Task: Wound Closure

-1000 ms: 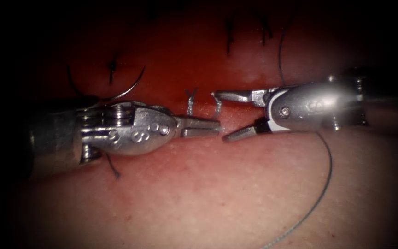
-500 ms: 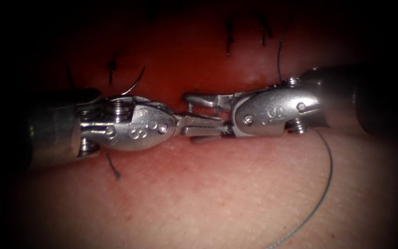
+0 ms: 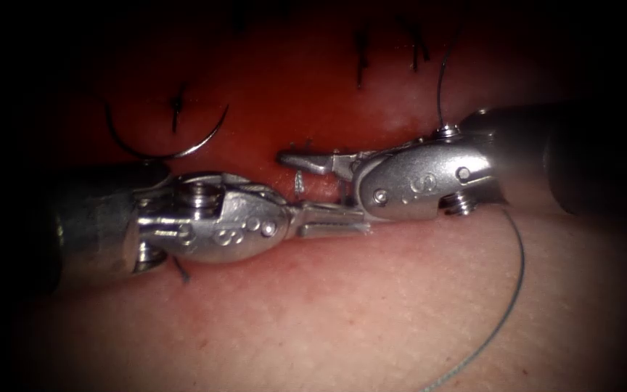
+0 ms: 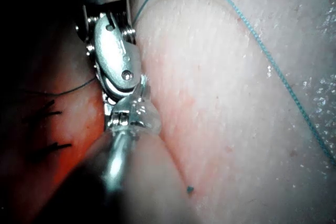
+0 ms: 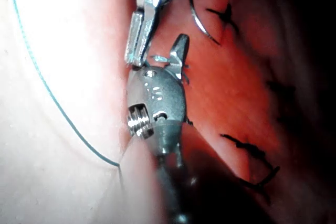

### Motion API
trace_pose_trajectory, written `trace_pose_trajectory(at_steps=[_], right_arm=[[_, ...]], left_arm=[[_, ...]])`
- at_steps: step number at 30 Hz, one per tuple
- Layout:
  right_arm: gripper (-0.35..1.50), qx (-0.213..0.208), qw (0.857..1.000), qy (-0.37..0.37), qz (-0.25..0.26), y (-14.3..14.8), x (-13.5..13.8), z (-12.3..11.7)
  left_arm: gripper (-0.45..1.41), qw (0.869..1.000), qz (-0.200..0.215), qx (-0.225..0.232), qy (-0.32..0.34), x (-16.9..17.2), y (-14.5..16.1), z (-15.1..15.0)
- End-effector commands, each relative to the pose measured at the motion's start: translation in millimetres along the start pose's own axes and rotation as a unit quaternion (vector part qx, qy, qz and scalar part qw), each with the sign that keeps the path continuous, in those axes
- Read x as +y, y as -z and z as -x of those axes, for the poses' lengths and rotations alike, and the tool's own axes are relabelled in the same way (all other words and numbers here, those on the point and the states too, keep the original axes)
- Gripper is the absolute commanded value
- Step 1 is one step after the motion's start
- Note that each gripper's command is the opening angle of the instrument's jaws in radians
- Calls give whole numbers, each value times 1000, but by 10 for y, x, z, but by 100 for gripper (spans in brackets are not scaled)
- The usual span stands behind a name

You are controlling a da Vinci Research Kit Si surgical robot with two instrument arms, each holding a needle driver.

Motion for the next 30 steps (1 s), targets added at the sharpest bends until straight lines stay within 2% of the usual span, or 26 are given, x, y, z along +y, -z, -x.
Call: trace_pose_trajectory(at_steps=[1, 4, 7, 8, 9, 10, 11, 14, 19, 20, 21, 22, 24, 27, 30], right_arm=[[128, 1, 1000, 1, 0, -13, -1, 1], [123, 2, 1000, 3, -1, -16, -5, -1], [93, -1, 1000, 4, -8, -18, -9, -3], [69, -2, 1000, 5, -15, -18, -11, -3], [36, -2, 1000, 6, -23, -19, -12, -4], [-15, -2, 999, 6, -31, -19, -14, -3], [-35, -4, 999, 7, -37, -19, -15, -3], [-35, -32, 998, 22, -47, -19, -20, -2], [-35, -43, 997, 23, -57, -22, -20, 2], [81, -40, 998, 21, -44, -20, -17, 4], [81, -40, 998, 21, -44, -20, -17, 4], [126, -45, 998, 24, -33, -19, -15, 4], [148, -70, 997, 21, -8, -12, -8, 2], [148, -76, 997, 14, -4, 3, 3, -1], [148, -101, 995, -2, 15, 31, 30, -7]], left_arm=[[-45, 1000, -1, 0, 0, -4, -6, 1], [-45, 1000, 0, 0, 0, -5, -6, 2], [-45, 1000, 0, 0, 0, -5, -6, 2], [-45, 1000, -1, 0, 0, -5, -6, 2], [-45, 1000, -1, 0, 0, -5, -6, 2], [-45, 1000, -1, 0, 0, -5, -7, 2], [-45, 1000, -1, 0, 0, -5, -7, 2], [-45, 1000, 1, -1, -1, -2, -7, 0], [-45, 1000, 3, -1, -3, 2, -4, -4], [-45, 1000, 5, 1, -4, 6, 0, -6], [-45, 1000, 5, 1, -4, 6, 0, -6], [-45, 1000, 6, 2, -5, 8, 3, -7], [-45, 1000, 10, 7, -12, 16, 15, -8], [-45, 1000, 9, 0, 0, 30, 38, -3], [7, 999, 3, -23, 22, 37, 75, 15]])
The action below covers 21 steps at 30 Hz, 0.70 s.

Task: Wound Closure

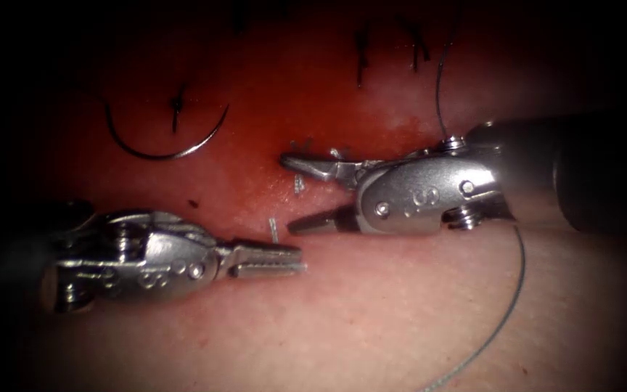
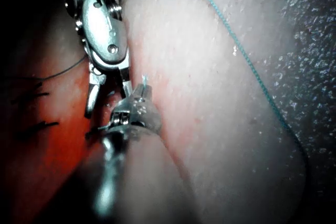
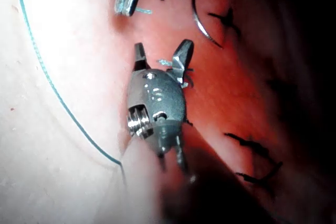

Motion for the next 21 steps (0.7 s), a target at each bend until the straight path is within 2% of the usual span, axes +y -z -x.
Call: trace_pose_trajectory(at_steps=[1, 5, 11, 12, 14, 15, 18, 19, 20, 21], right_arm=[[148, -5, 1000, -6, 6, 3, 15, 0], [148, -22, 999, -22, 24, 21, 31, 2], [148, -30, 999, -25, 25, 22, 29, 8], [148, -31, 999, -23, 22, 20, 26, 10], [148, -33, 999, -21, 20, 18, 23, 11], [148, -34, 999, -20, 20, 18, 23, 11], [148, -33, 999, -21, 19, 20, 23, 11], [147, -37, 999, -21, 22, 22, 24, 11], [147, -37, 999, -21, 22, 22, 24, 11], [147, -42, 999, -21, 23, 23, 25, 10]], left_arm=[[15, 1000, -1, -1, 9, -4, 2, 7], [-1, 999, -19, 8, 42, -1, 34, 36], [5, 995, -51, -10, 90, 1, 54, 67], [2, 990, -67, -6, 126, 3, 58, 77], [0, 984, -74, -3, 165, 6, 58, 84], [9, 981, -73, 0, 178, 8, 58, 87], [31, 963, -68, 16, 261, 15, 50, 97], [46, 956, -62, 27, 286, 18, 46, 101], [46, 956, -62, 27, 286, 18, 46, 101], [54, 951, -59, 34, 301, 21, 42, 103]])
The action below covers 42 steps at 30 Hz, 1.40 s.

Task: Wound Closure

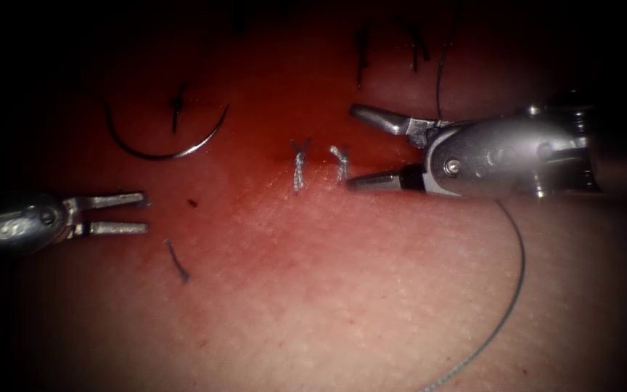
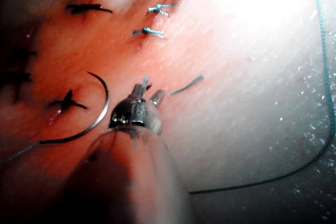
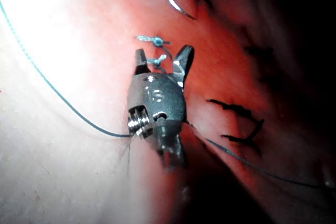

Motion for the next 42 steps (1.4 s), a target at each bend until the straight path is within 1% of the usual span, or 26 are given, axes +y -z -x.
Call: trace_pose_trajectory(at_steps=[1, 2, 3, 7, 8, 9, 10, 12, 16, 18, 22, 23, 24, 25, 26, 27, 28, 31, 32, 33, 36, 38, 39, 40, 41, 42], right_arm=[[147, -5, 1000, -1, 5, -5, 3, -3], [147, -7, 1000, -5, 7, -3, 5, -4], [147, -10, 1000, -9, 10, 1, 8, -4], [145, -17, 999, -17, 23, 8, 13, -3], [145, -19, 999, -19, 27, 10, 14, -3], [145, -19, 999, -19, 27, 10, 14, -3], [145, -25, 999, -22, 31, 12, 16, -4], [145, -25, 999, -25, 30, 14, 18, -4], [145, -23, 999, -28, 28, 15, 17, -6], [145, -23, 999, -28, 28, 15, 17, -6], [145, -24, 999, -28, 27, 15, 16, -7], [145, -24, 999, -28, 27, 15, 16, -7], [145, -24, 999, -28, 26, 16, 16, -7], [145, -27, 999, -28, 22, 16, 17, -6], [145, -27, 999, -28, 22, 16, 17, -6], [145, -34, 999, -30, 14, 17, 18, -5], [145, -36, 999, -35, 10, 18, 19, -5], [145, -48, 997, -55, -9, 25, 22, -4], [145, -48, 997, -55, -9, 25, 22, -4], [145, -70, 995, -71, -15, 35, 27, -3], [145, -93, 992, -80, -15, 45, 33, -1], [145, -116, 989, -84, -18, 58, 41, 2], [145, -131, 987, -90, -17, 70, 47, 5], [145, -135, 986, -94, -17, 77, 50, 6], [145, -135, 986, -94, -17, 77, 50, 6], [145, -135, 986, -100, -21, 86, 53, 9]], left_arm=[[61, 1000, 4, 0, 9, -2, -11, 4], [67, 1000, 9, -4, 22, 0, -14, 11], [79, 998, 23, -18, 49, 2, -18, 23], [94, 991, 49, -75, 101, 11, -18, 54], [94, 988, 55, -92, 110, 13, -15, 61], [94, 988, 55, -92, 110, 13, -15, 61], [91, 981, 66, -131, 127, 17, -9, 75], [91, 972, 71, -162, 154, 20, -1, 86], [78, 961, 85, -186, 186, 23, 13, 93], [78, 958, 85, -187, 198, 23, 17, 92], [73, 957, 84, -192, 202, 19, 38, 78], [73, 957, 84, -192, 202, 19, 38, 78], [73, 960, 77, -188, 196, 16, 44, 71], [73, 967, 63, -173, 177, 9, 51, 58], [73, 967, 63, -173, 177, 9, 51, 58], [74, 975, 42, -144, 166, 0, 54, 37], [78, 977, 31, -129, 165, -4, 54, 26], [84, 979, 5, -84, 184, -15, 44, -8], [84, 979, 5, -84, 184, -15, 44, -8], [86, 978, -12, -81, 190, -20, 33, -27], [89, 977, -26, -86, 191, -24, 21, -42], [89, 979, -36, -90, 180, -31, 7, -54], [89, 979, -51, -94, 174, -37, -5, -60], [89, 978, -62, -99, 170, -42, -13, -61], [89, 978, -62, -99, 170, -42, -13, -61], [88, 978, -76, -104, 164, -51, -27, -61]])
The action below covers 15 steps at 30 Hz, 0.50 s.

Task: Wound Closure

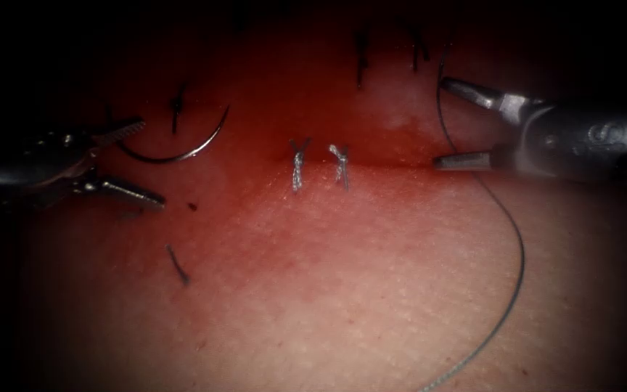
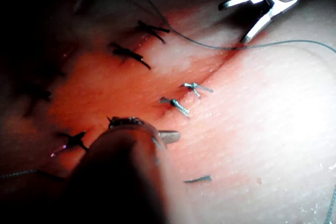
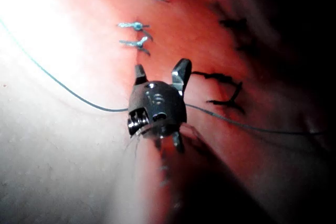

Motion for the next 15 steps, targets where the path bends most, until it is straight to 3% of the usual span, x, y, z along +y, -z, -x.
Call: trace_pose_trajectory(at_steps=[1, 9, 15], right_arm=[[145, -5, 1000, -5, -6, 2, 5, 6], [145, -10, 1000, -8, -9, 8, 6, 15], [145, -4, 1000, -8, -13, 4, 1, 12]], left_arm=[[88, 1000, -14, -2, -4, -8, -19, -5], [84, 998, -24, -53, -33, -30, -60, 9], [76, 996, -28, -86, -20, -41, -79, 24]])
